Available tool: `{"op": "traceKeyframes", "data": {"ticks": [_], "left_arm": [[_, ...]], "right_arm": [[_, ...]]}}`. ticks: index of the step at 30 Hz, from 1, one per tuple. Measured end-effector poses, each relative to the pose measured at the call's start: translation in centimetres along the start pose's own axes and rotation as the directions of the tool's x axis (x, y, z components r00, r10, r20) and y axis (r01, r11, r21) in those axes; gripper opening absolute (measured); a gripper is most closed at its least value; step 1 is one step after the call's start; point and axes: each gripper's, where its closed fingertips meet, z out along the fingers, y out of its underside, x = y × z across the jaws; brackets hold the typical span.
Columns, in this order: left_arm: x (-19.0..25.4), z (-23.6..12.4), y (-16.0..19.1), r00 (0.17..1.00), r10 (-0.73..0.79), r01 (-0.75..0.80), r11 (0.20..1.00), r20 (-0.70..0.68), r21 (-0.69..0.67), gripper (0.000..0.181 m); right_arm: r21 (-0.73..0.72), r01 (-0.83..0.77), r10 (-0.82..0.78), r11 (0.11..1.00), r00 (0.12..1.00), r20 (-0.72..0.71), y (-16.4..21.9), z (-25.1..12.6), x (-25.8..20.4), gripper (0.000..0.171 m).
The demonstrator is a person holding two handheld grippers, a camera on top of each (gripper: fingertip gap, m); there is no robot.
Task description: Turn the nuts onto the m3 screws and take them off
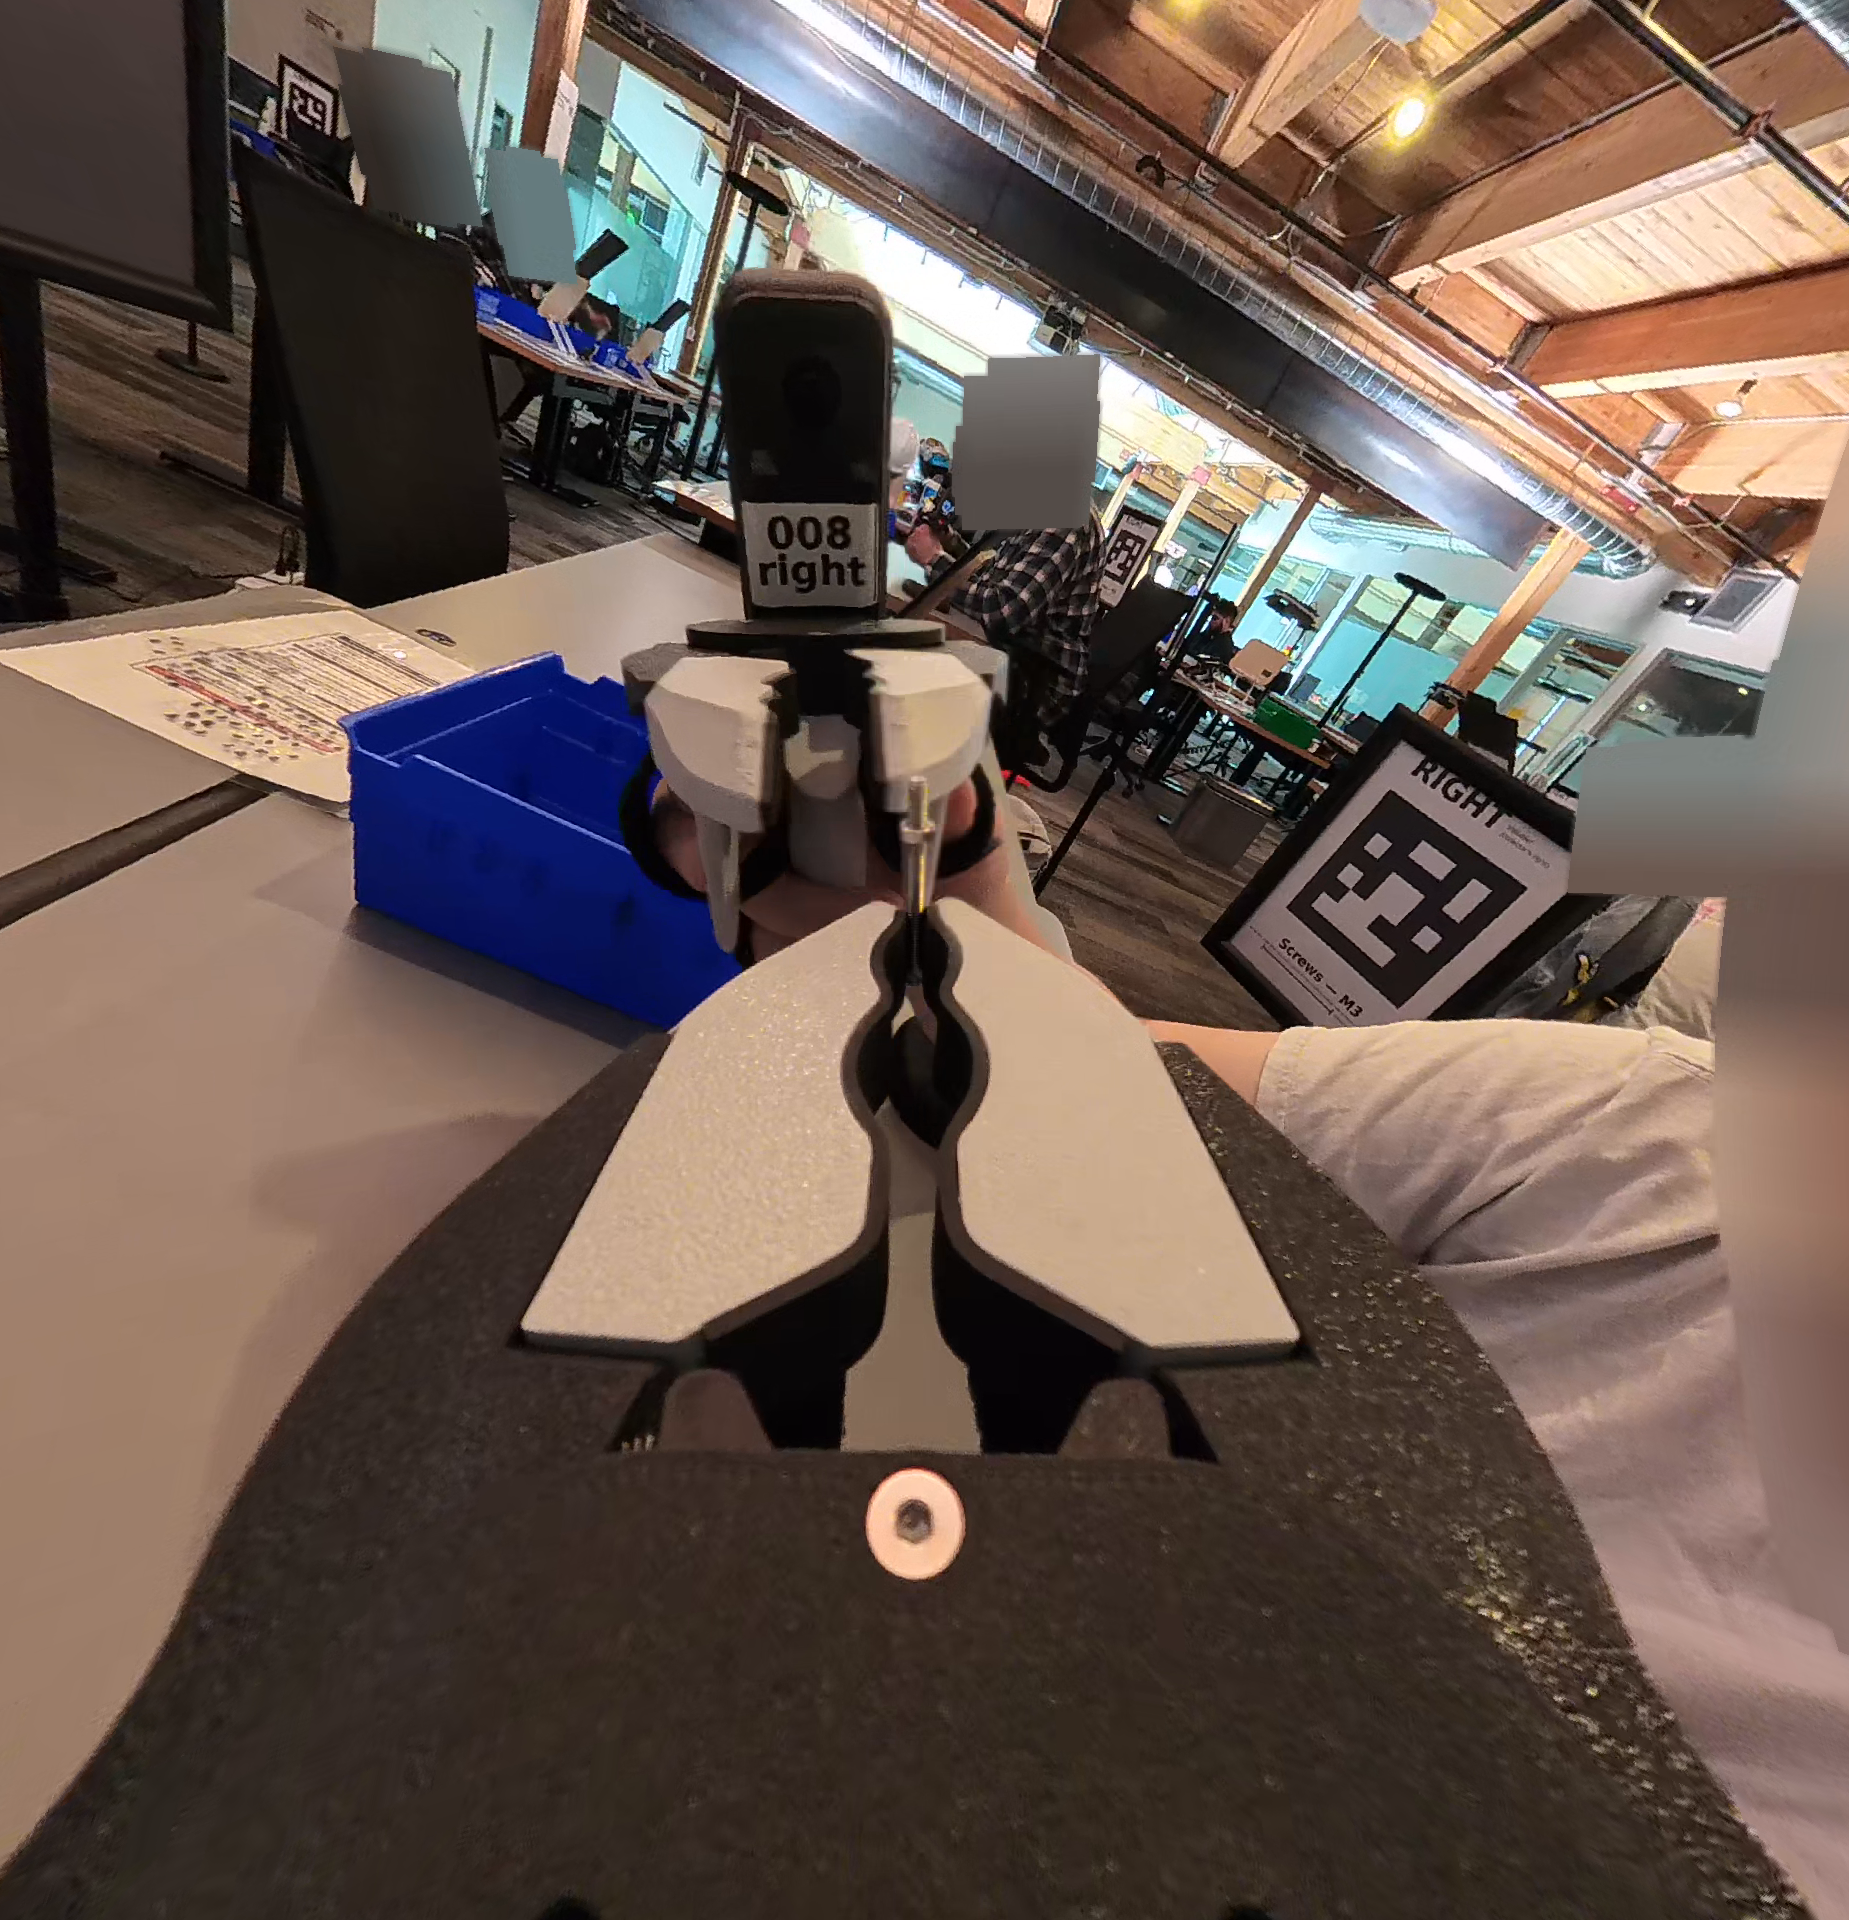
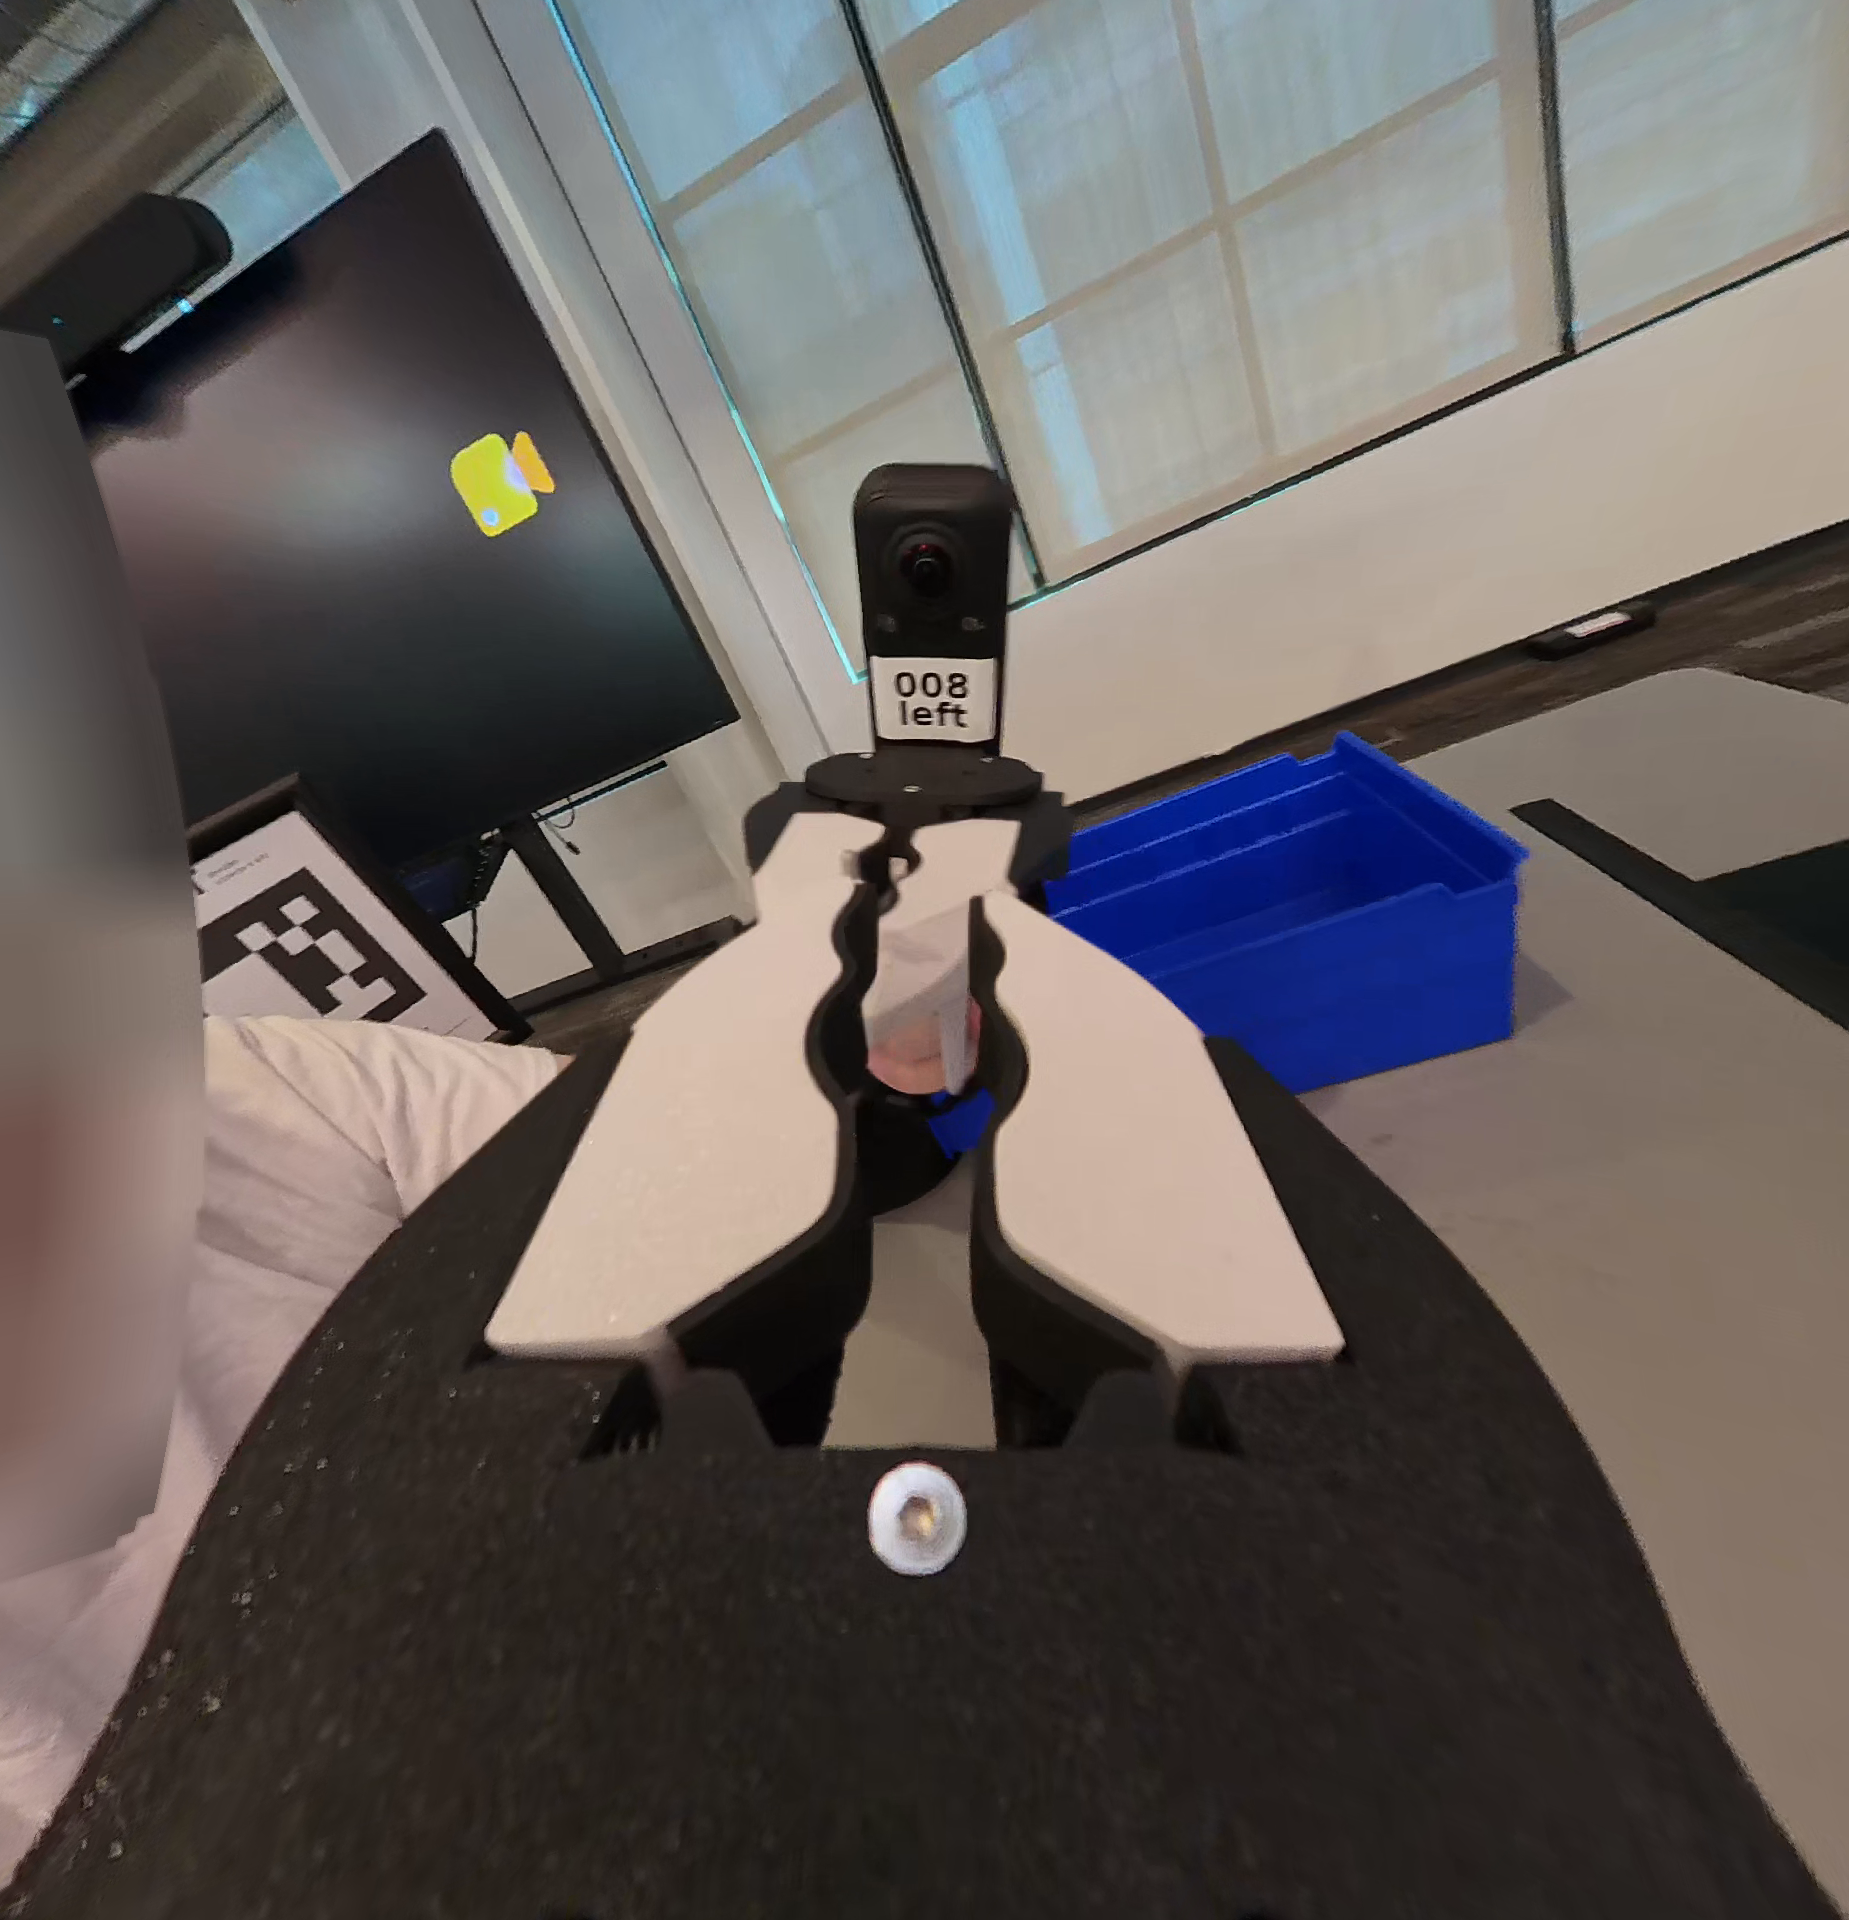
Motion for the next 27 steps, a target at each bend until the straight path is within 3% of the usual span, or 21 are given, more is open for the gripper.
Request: {"op": "traceKeyframes", "data": {"ticks": [7,16,22,27], "left_arm": [[-0.1,0.1,0.1,1.0,0.003,-0.003,1.0,0.006,-0.006,0.001],[0.4,-0.1,-0.2,1.0,0.012,-0.012,1.0,-0.008,0.004,0.001],[0.5,0.4,0.3,1.0,0.013,-0.013,1.0,-0.016,-0.018,0.001],[0.8,-0.1,-0.3,1.0,0.005,-0.004,1.0,-0.028,0.011,0.001]], "right_arm": [[-0.025,0.027,-0.026,0.999,0.999,0.042,0.3,0.8,-1.4,0.024],[-0.001,-0.013,0.013,1.0,0.999,0.037,0.0,-0.1,-0.3,0.021],[-0.039,0.03,-0.028,0.999,0.998,0.06,0.8,1.3,-1.6,0.023],[0.005,-0.023,0.023,1.0,0.999,0.044,0.0,-0.1,-0.2,0.02]]}}
